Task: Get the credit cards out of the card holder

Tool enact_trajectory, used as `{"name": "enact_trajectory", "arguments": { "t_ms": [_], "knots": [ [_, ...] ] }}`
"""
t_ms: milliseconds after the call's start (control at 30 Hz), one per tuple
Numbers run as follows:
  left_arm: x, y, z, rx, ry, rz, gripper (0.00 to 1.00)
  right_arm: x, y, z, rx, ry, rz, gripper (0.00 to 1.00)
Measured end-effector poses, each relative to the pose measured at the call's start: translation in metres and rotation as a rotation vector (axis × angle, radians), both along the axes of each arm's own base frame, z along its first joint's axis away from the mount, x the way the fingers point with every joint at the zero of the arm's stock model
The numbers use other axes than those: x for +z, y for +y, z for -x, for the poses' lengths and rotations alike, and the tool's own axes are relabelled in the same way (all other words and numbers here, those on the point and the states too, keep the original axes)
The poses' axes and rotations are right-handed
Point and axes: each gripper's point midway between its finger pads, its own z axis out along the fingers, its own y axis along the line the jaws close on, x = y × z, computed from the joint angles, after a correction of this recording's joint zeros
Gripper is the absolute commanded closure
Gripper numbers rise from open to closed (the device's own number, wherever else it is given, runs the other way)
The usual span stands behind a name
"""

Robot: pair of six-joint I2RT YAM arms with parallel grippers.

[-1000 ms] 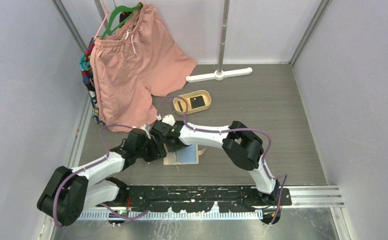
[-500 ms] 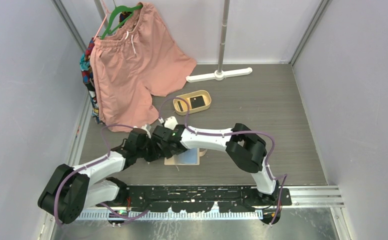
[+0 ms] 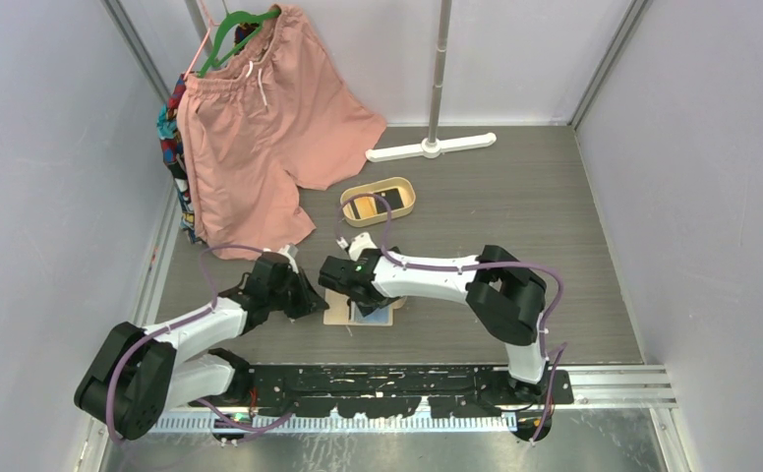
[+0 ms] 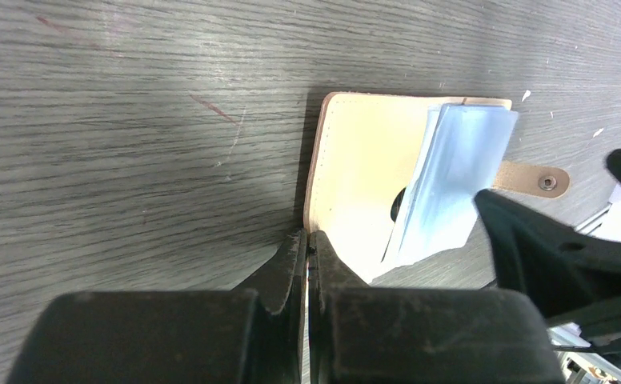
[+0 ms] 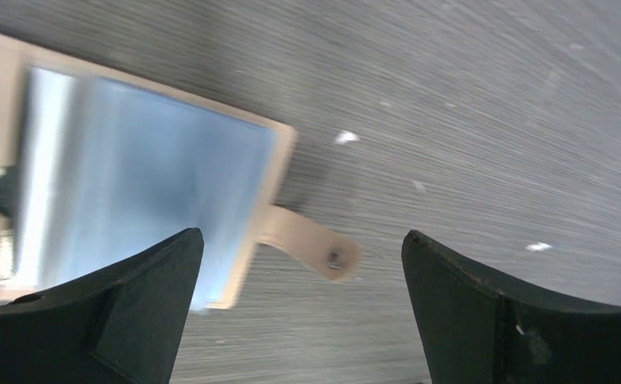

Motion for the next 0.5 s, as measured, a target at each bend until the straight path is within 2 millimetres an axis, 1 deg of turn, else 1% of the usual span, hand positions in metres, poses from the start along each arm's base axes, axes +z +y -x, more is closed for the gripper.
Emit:
{"name": "enact_trajectory", "arguments": {
  "t_ms": [33, 133, 200, 267, 333, 367, 400, 500],
  "knots": [
    [0.0, 0.0, 0.0, 0.0, -0.001, -0.001, 1.0, 0.003, -0.01, -0.001, -0.006, -0.011, 0.036, 0.0],
    [0.0, 0.001, -0.001, 0.003, -0.003, -0.003, 1.0, 0.012, -0.03, -0.008, -0.026, -0.051, 0.114, 0.0],
    [0.0, 0.001, -0.001, 0.004, -0.002, -0.006, 1.0, 0.018, -0.042, -0.014, -0.038, -0.082, 0.165, 0.0],
    [0.0, 0.001, -0.001, 0.006, -0.004, -0.008, 1.0, 0.024, -0.05, -0.019, -0.045, -0.111, 0.194, 0.0],
    [0.0, 0.003, -0.001, 0.01, -0.005, -0.013, 1.0, 0.032, -0.049, -0.024, -0.047, -0.133, 0.172, 0.0],
    [0.0, 0.003, -0.001, 0.011, -0.005, -0.016, 1.0, 0.038, -0.045, -0.026, -0.047, -0.142, 0.133, 0.0],
    [0.0, 0.004, -0.001, 0.013, -0.005, -0.017, 1.0, 0.043, -0.04, -0.026, -0.046, -0.147, 0.078, 0.0],
    [0.0, 0.004, -0.001, 0.015, -0.006, -0.021, 1.0, 0.072, -0.02, -0.029, -0.057, -0.15, -0.175, 0.0]
  ]
}}
